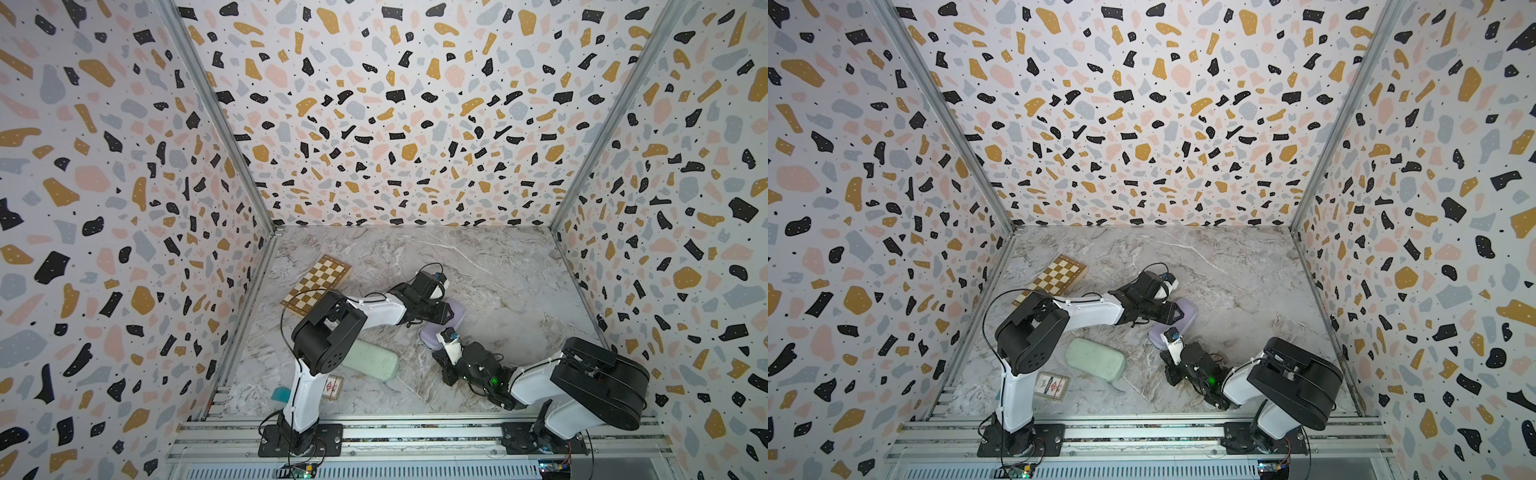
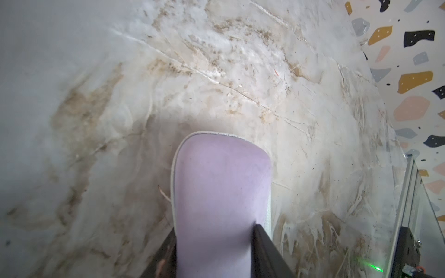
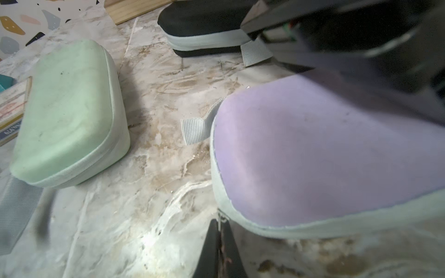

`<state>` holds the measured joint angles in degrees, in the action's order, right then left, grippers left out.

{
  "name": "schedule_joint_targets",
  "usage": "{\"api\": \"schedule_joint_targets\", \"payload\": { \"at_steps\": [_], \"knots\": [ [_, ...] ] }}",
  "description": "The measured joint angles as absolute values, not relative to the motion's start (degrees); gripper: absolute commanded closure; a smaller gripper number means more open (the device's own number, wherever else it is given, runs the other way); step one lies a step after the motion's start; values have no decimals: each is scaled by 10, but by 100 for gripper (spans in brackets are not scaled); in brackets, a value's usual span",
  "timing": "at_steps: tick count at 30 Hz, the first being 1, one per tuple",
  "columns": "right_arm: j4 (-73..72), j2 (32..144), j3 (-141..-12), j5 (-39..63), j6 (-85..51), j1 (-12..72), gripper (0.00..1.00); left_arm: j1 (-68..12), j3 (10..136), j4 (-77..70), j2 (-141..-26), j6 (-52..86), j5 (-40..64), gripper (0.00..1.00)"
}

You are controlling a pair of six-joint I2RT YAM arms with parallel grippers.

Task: Put umbrellas into zippered umbrella sleeves
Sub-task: Zip the zipper on the umbrella sleeve.

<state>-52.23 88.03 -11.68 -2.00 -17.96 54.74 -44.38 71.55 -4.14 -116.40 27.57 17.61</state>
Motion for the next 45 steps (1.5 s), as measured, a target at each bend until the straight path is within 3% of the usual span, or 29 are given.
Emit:
{"api": "schedule_joint_targets", "payload": {
  "at_steps": [4,11,19,28,45],
  "knots": [
    [-524,885,-117,-22,-182,548,100,-443,686,-67,-1148,308,157,60],
    [-521,854,-94,-17,-185,536,100,-437,644,-70,-1108,330,128,35],
    [-518,827,-59,-13,-193,464,100,-431,651,-31,-1063,291,102,35],
    [-514,811,-53,-7,-197,397,100,-411,772,24,-1138,218,108,38],
    [-516,803,-49,4,-197,389,100,-406,805,44,-1187,202,71,43]
  ]
}}
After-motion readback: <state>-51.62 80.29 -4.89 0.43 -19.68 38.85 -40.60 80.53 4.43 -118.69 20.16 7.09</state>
